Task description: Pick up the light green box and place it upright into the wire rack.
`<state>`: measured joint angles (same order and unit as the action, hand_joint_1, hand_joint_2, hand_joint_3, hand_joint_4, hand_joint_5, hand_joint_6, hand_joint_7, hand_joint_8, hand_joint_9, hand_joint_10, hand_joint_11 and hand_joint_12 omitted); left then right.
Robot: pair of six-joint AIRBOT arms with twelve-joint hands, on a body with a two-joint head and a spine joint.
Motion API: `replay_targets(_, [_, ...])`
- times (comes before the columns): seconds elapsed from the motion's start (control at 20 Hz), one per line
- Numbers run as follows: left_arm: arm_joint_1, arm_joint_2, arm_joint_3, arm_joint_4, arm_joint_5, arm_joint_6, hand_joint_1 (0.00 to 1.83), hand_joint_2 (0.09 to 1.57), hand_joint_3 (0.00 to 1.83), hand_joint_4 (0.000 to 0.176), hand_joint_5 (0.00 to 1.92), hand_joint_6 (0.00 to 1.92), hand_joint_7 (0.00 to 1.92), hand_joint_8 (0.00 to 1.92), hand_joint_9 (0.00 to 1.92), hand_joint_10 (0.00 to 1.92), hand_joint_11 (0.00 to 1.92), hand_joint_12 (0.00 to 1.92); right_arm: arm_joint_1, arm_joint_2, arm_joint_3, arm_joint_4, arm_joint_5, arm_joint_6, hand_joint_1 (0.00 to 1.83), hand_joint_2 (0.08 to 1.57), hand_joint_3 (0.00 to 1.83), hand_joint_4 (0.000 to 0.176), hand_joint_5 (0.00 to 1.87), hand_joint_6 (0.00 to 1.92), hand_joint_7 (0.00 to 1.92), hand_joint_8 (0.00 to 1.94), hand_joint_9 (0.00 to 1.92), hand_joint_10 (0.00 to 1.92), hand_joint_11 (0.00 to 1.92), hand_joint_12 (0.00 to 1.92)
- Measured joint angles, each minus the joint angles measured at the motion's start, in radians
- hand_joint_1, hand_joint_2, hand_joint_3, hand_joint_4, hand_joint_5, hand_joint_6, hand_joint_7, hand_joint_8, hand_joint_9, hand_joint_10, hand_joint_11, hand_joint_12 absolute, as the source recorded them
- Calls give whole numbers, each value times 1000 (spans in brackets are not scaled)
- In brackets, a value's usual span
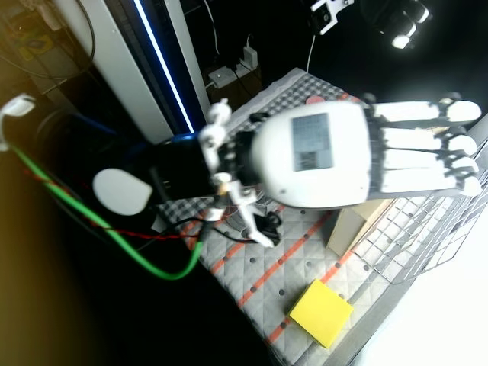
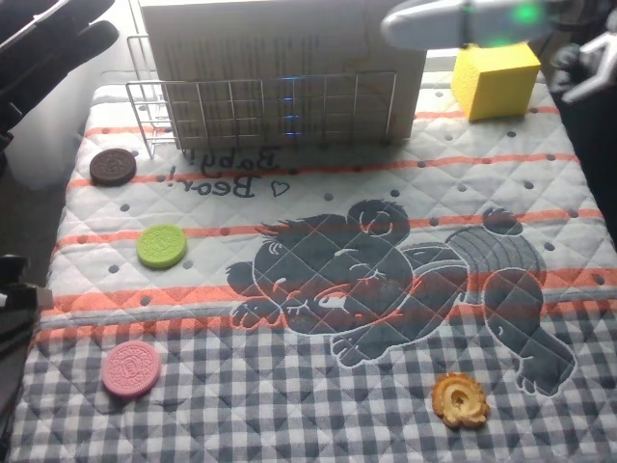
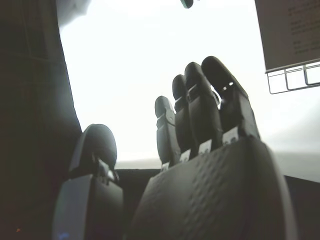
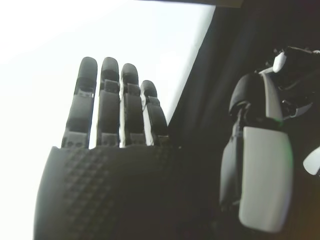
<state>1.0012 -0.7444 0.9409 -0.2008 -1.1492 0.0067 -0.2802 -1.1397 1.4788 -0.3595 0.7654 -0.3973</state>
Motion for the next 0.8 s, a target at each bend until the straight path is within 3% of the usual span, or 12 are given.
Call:
replay_targets(0.1, [0,0,0,1,-21,0,515,1138,1,148,424,0,391,0,364,0,12,1051,-57,67,-56,51,74,0,464,1023,1,162,1,0,136,0,99,0,0,195])
replay_targets(0.2, [0,0,0,-3,-43,0,528,1136,0,155,416,3,391,3,366,3,9,1100,-130,116,-114,105,146,0,416,992,0,175,0,0,125,6,57,1,0,148])
replay_targets(0.25, [2,0,0,-4,-59,0,516,1137,0,152,420,4,397,4,364,1,1,1108,-169,137,-143,123,177,0,478,979,0,176,0,0,129,4,36,0,0,57])
replay_targets(0.35, [8,0,-1,0,-85,0,466,1167,5,148,387,1,348,3,309,4,0,943,-237,173,-199,140,224,0,596,1063,5,132,0,0,140,1,118,11,58,79])
replay_targets(0.4, [20,2,-8,-6,-100,0,468,1163,1,116,360,3,327,4,299,1,0,820,-279,198,-237,156,254,0,625,995,0,159,16,1,163,2,138,6,25,79])
replay_targets(0.45, [37,4,-14,-8,-119,0,495,1162,0,94,361,3,331,3,300,1,0,704,-323,218,-269,185,292,0,631,967,0,145,23,3,155,0,151,8,21,83])
replay_targets(0.5, [51,6,-20,-16,-137,0,524,1159,0,86,342,1,316,0,288,0,0,681,-362,232,-291,212,325,0,643,956,0,147,37,7,158,1,151,6,5,79])
replay_targets(0.6, [75,5,-19,-18,-202,0,505,1170,2,84,345,7,345,6,337,12,0,882,-474,265,-333,275,403,-1,531,978,1,116,40,4,176,6,156,5,44,107])
replay_targets(0.65, [78,5,-19,-20,-253,0,473,1174,1,88,340,3,327,7,299,13,0,760,-546,280,-358,318,452,-1,459,992,0,130,48,4,192,7,176,10,1,375])
replay_targets(0.7, [78,5,-19,-21,-278,0,473,1174,1,88,340,3,327,7,299,13,0,760,-579,285,-371,343,474,-1,459,992,0,130,48,4,192,7,176,10,1,375])
replay_targets(0.75, [78,4,-19,-21,-304,0,501,1159,0,93,312,2,305,3,281,6,0,651,-618,288,-385,374,504,-1,475,997,0,146,45,1,207,5,174,5,0,365])
replay_targets(0.8, [90,-5,-17,-29,-346,-2,553,1147,0,89,293,2,286,2,264,2,0,622,-675,290,-402,417,553,-1,470,1021,4,132,55,2,224,5,185,5,0,381])
